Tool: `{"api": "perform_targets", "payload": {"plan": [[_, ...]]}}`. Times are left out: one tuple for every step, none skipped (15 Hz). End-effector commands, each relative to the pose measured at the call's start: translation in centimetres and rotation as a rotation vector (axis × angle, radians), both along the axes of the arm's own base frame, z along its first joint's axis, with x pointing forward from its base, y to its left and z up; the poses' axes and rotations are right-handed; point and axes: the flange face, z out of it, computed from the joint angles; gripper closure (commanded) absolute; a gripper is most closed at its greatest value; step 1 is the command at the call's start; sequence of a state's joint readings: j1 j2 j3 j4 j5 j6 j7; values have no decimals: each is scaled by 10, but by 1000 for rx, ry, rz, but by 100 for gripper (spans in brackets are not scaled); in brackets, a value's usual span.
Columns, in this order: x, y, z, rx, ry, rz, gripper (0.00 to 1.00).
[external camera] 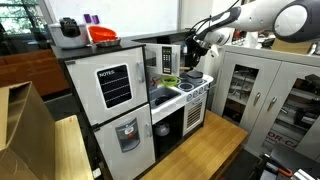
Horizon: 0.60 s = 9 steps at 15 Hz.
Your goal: Slide the pot to the right then put the wooden spatula in the pot
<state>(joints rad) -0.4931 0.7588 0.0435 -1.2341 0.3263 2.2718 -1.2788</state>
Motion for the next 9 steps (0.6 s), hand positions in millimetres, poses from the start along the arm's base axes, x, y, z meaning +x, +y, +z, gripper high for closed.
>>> {"api": "perform_targets", "payload": {"plan": [[7, -12, 0, 25, 7, -40, 81], [7, -15, -2, 43, 16, -48, 81], [5, -20, -5, 69, 34, -56, 81], [4, -25, -8, 91, 53, -63, 81], [2, -31, -11, 109, 70, -74, 81], [0, -38, -15, 121, 86, -84, 81], [-1, -45, -18, 130, 96, -96, 81], [-2, -50, -21, 142, 103, -104, 81], [-2, -55, -25, 147, 107, -109, 81]]}}
